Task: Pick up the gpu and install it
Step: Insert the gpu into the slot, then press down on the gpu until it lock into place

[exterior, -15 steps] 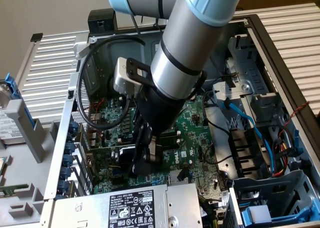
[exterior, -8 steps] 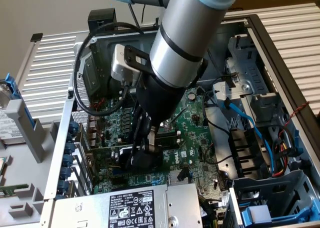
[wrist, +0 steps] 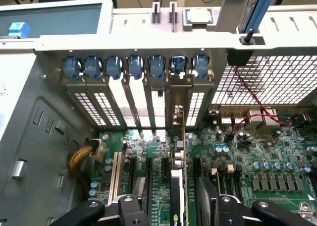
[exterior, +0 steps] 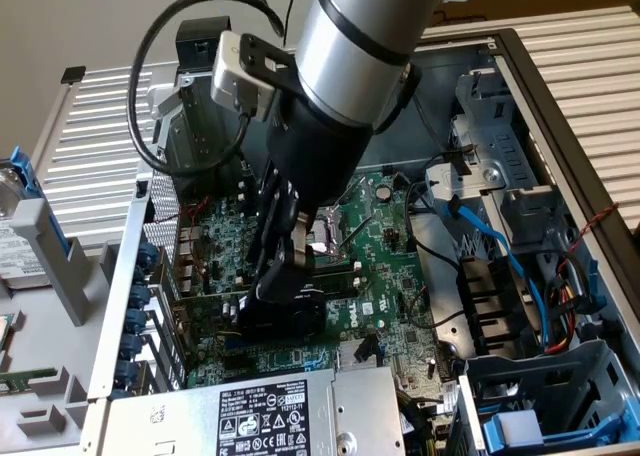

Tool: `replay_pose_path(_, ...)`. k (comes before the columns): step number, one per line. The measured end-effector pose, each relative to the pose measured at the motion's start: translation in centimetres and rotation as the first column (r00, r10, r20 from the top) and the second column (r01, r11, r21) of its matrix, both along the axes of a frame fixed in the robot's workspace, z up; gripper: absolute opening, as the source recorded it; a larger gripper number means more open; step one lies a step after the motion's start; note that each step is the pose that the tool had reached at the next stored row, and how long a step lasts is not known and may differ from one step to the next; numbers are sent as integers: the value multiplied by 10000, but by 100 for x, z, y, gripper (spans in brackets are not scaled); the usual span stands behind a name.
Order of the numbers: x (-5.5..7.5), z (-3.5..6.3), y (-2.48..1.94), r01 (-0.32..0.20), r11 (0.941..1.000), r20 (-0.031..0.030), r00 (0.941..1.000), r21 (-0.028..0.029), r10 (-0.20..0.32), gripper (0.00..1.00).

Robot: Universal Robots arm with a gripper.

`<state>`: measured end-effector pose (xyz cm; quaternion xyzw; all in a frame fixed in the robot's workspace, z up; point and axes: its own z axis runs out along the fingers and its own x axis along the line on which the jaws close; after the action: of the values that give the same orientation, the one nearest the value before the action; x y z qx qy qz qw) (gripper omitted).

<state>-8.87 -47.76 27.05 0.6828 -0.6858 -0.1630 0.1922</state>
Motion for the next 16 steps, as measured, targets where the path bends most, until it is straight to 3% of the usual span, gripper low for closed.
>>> replay_pose_path(2, 1, 70, 0, -1, 10000, 0, 10000, -6, 1, 54)
replay_pose_path(16, 0, 69, 0, -1, 10000, 2, 10000, -4, 1, 54)
